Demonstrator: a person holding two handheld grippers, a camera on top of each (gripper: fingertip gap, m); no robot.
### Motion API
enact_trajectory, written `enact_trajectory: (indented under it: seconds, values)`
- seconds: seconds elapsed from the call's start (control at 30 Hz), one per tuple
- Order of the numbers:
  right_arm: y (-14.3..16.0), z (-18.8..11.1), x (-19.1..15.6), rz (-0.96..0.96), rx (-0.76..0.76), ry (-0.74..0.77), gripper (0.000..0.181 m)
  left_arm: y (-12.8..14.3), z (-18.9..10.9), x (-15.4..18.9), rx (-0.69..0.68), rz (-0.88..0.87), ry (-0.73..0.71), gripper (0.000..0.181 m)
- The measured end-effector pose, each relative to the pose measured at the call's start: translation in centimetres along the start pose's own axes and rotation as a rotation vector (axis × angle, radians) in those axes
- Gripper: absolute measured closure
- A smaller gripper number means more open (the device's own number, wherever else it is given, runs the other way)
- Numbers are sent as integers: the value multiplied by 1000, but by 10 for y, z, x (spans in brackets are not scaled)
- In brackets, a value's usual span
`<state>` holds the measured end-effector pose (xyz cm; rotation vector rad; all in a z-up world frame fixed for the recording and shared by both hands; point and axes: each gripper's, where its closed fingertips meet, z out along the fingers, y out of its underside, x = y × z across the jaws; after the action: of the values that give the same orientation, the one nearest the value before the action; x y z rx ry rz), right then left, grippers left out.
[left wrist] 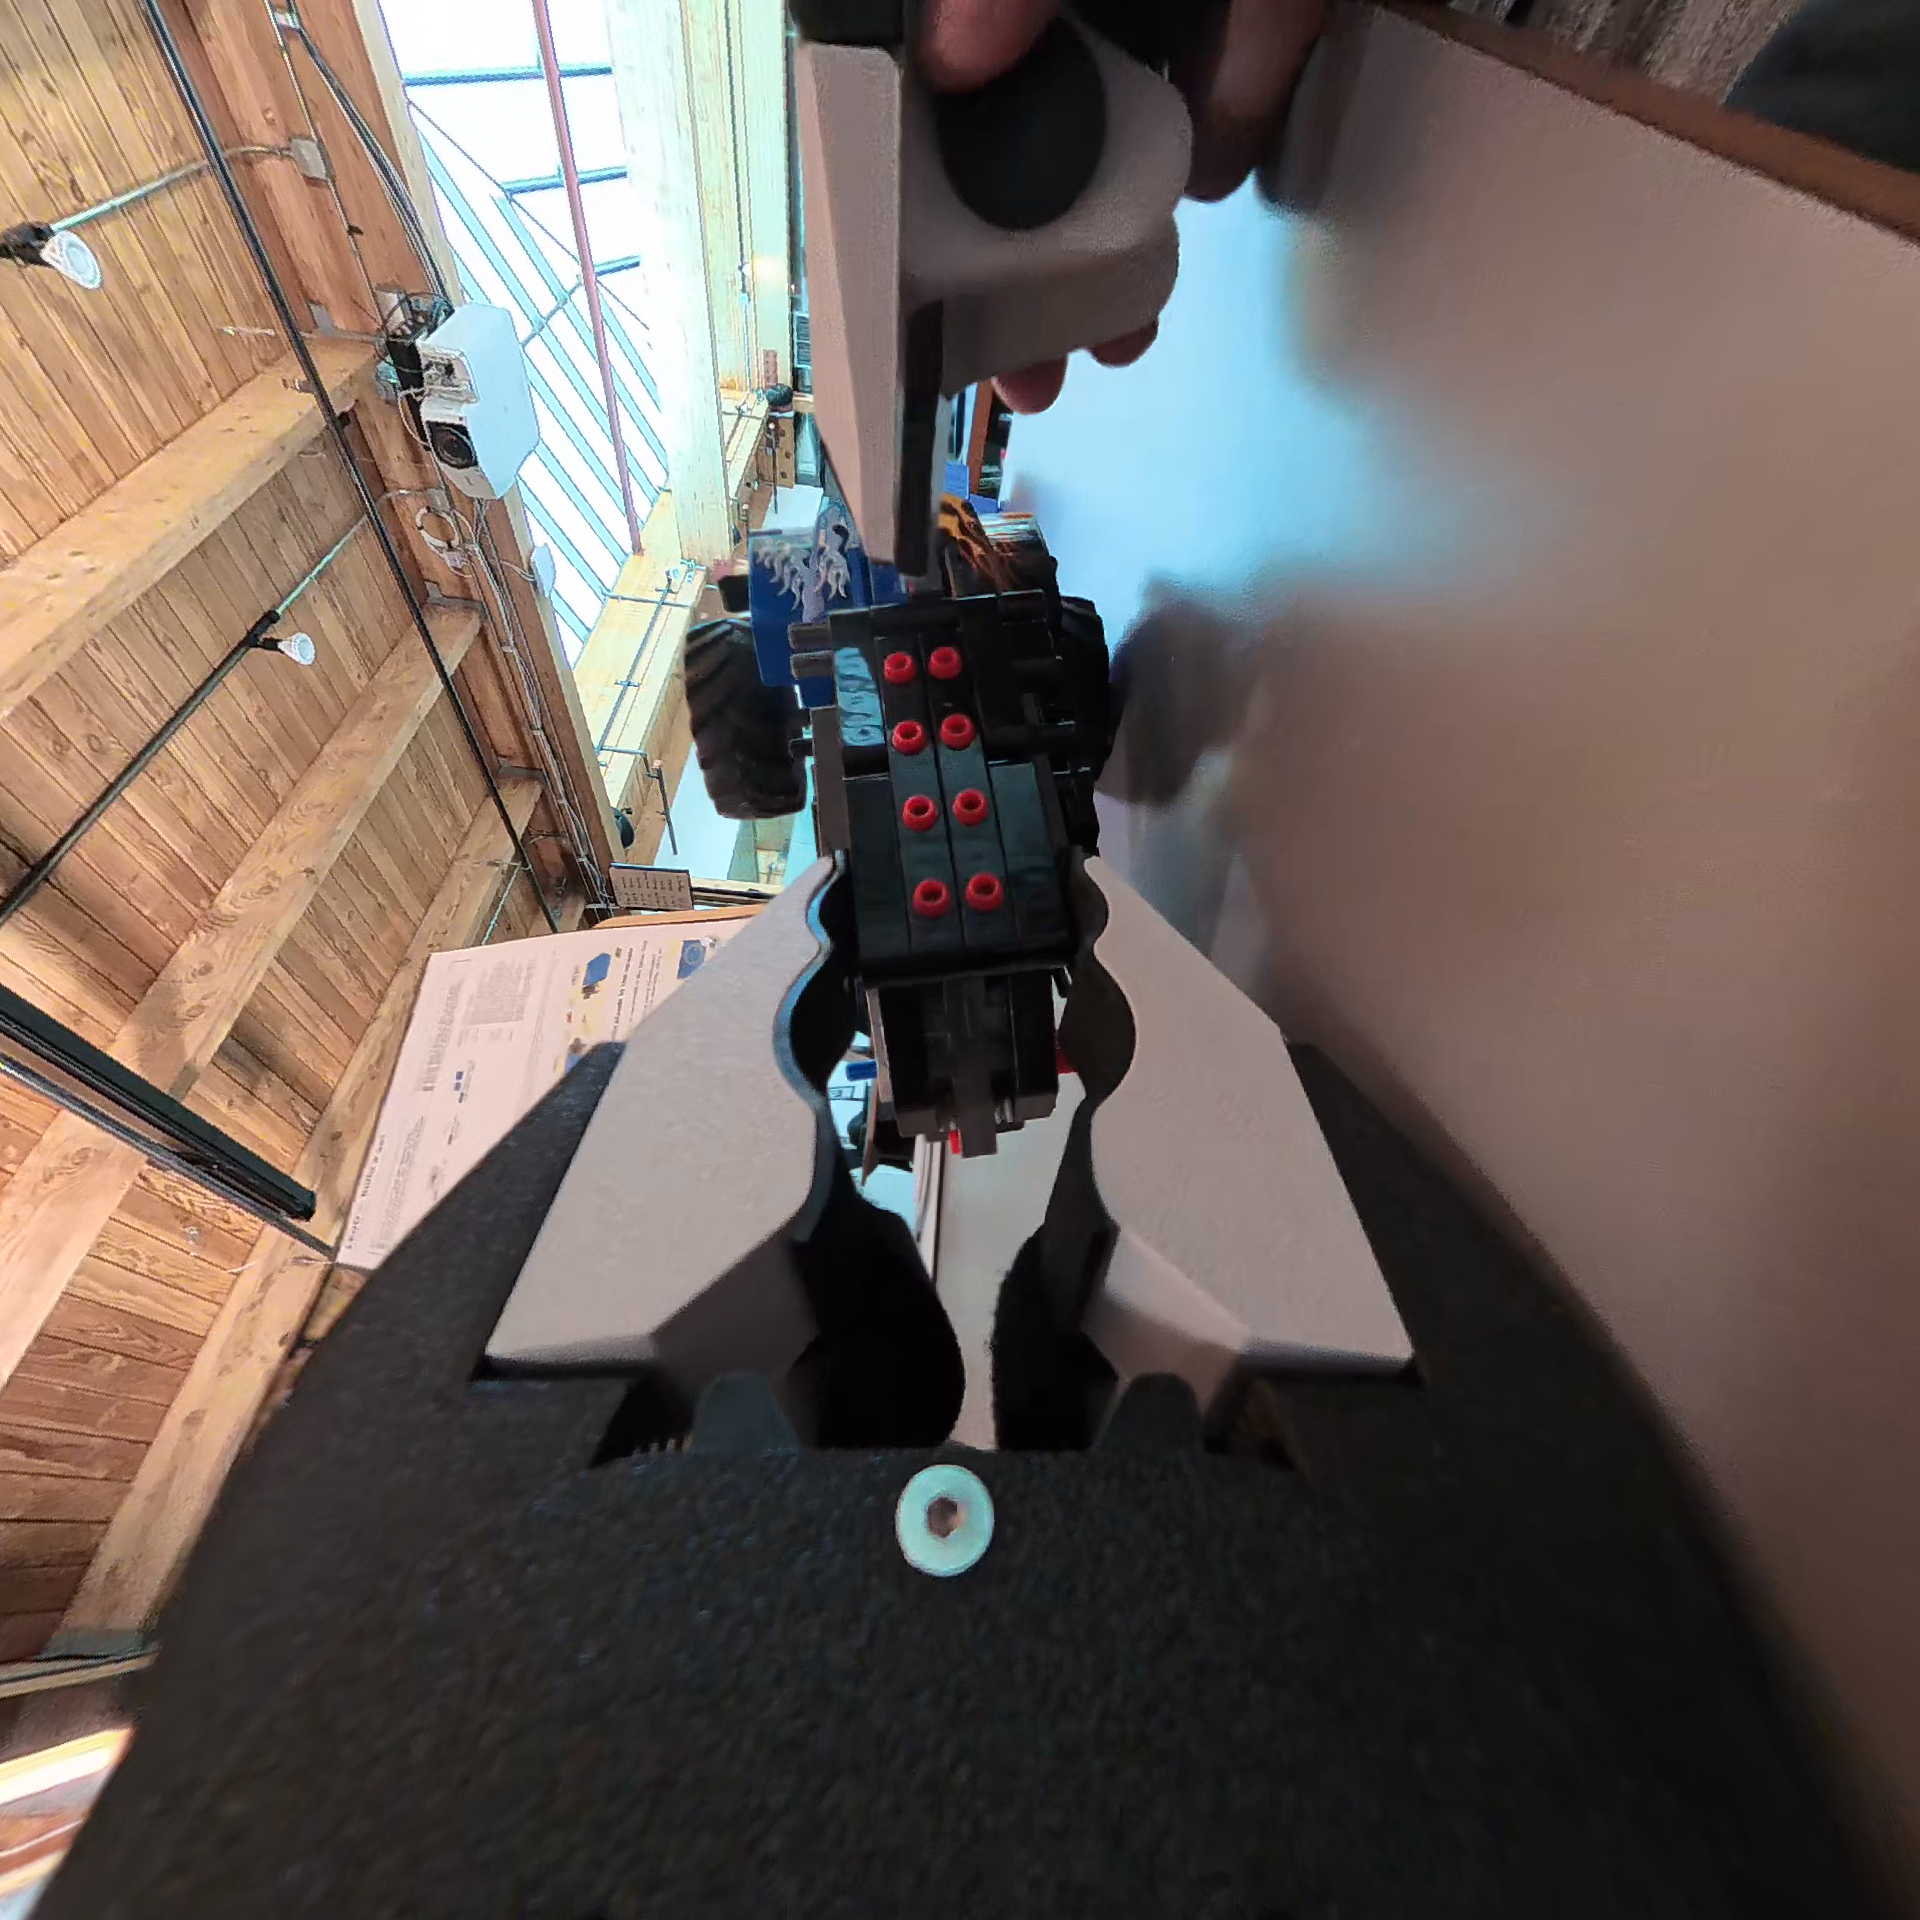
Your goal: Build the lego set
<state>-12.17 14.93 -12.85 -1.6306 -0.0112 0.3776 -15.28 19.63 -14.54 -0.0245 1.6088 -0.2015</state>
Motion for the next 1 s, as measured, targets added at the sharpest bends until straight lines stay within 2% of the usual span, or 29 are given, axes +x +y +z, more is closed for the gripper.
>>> enact_trajectory:
  seconds: [0.17, 0.5, 0.8, 1.0]
  values:
    - [9, 4, 0, -16, -66, 2, 174, 0, 0, 0, -1, 40, -11, 145]
    - [6, 1, -4, -36, -29, -21, 176, 3, 0, -4, -19, 71, -36, 146]
    - [6, 1, -5, -45, -26, -20, 176, 12, 1, -12, -23, -119, -5, 146]
    - [6, 1, -5, -48, -23, -23, 176, 25, 5, -20, -51, -387, 48, 146]
